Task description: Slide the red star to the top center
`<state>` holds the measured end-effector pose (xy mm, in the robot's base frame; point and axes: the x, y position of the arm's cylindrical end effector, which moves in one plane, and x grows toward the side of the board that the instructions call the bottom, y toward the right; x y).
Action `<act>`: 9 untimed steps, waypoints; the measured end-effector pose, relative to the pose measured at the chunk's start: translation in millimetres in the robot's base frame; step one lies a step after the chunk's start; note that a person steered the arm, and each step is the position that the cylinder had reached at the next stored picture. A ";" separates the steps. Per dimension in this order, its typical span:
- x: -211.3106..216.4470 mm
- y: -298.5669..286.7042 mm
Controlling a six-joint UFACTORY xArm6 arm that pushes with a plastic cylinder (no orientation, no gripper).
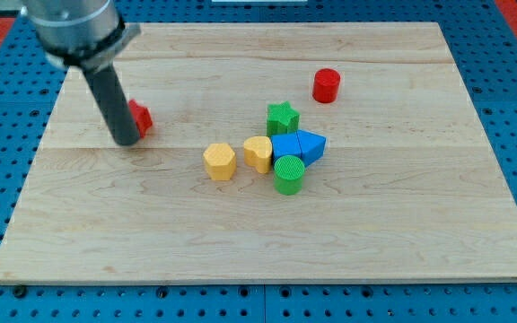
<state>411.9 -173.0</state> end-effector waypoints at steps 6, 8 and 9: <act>-109.2 -10.0; -108.9 71.7; -135.2 100.7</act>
